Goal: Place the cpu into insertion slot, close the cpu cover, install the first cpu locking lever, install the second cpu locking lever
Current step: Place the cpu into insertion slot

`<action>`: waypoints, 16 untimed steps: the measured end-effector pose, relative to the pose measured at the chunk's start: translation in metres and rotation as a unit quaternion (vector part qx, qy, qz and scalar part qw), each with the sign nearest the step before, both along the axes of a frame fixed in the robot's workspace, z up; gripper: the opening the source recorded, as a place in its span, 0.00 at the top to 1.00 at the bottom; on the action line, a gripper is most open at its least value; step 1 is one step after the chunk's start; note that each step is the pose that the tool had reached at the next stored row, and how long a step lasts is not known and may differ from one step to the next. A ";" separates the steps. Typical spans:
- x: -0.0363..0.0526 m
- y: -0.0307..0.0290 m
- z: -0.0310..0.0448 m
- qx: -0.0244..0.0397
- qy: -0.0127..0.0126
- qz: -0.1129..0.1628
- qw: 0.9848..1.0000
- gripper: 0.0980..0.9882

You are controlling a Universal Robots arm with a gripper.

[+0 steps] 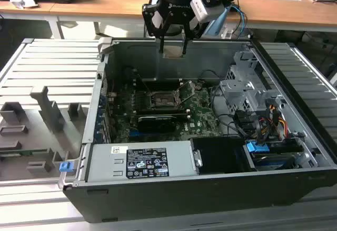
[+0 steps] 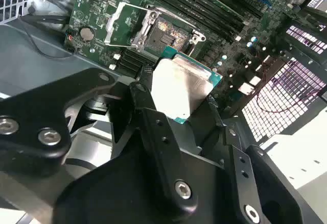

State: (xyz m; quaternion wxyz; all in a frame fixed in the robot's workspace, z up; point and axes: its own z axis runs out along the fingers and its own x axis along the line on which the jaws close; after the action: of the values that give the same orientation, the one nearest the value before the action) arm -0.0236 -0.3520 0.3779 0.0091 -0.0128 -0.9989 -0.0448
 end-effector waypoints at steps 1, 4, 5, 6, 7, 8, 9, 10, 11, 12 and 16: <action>0.0000 0.0000 0.0000 0.000 0.000 -0.003 1.000 0.50; 0.0000 0.0000 0.0000 0.000 0.000 -0.020 1.000 0.50; 0.0000 0.0000 -0.0001 0.000 0.000 -0.024 1.000 0.50; 0.0000 0.0000 -0.0001 0.000 0.000 -0.026 1.000 0.50; 0.0000 0.0000 -0.0001 0.000 0.000 -0.028 1.000 0.50; 0.0000 0.0000 -0.0001 0.000 0.000 -0.029 1.000 0.50; 0.0000 0.0000 -0.0001 0.000 0.000 -0.031 1.000 0.50; 0.0000 0.0000 -0.0001 0.000 0.000 -0.033 0.999 0.50; 0.0000 0.0000 -0.0002 0.000 0.000 -0.035 0.999 0.50; 0.0000 0.0000 -0.0002 0.000 0.000 -0.037 0.999 0.50; 0.0000 0.0000 -0.0004 0.000 0.000 -0.040 0.999 0.50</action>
State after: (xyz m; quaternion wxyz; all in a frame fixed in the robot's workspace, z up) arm -0.0236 -0.3520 0.3775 0.0073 -0.0528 -0.9976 -0.0451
